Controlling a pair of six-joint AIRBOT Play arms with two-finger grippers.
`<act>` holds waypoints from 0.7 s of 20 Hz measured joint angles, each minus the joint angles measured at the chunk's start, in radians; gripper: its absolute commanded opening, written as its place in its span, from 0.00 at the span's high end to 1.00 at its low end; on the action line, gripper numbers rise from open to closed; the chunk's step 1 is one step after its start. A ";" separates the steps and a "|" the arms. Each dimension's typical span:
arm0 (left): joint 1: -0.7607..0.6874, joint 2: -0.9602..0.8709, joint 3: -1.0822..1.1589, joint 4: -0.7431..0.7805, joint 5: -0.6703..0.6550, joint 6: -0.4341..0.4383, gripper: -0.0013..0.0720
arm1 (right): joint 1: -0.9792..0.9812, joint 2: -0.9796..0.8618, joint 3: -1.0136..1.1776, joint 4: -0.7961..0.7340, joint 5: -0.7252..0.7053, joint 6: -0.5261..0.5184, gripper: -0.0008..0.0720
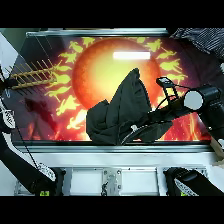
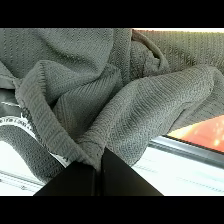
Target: Fold the clothes and pants, and hang the long-sleeved shirts on hangers.
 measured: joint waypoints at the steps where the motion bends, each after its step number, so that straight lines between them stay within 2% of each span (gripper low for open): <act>1: -0.003 0.028 -0.016 0.000 -0.003 -0.003 0.96 | 0.000 0.000 0.000 0.000 0.000 0.000 0.96; 8: -0.054 0.283 -0.154 0.005 -0.026 -0.007 0.96 | 0.000 0.000 0.000 0.000 0.000 0.000 0.96; 14: -0.183 0.532 -0.192 -0.010 -0.170 -0.008 0.96 | 0.000 0.000 0.000 0.000 0.000 0.000 0.96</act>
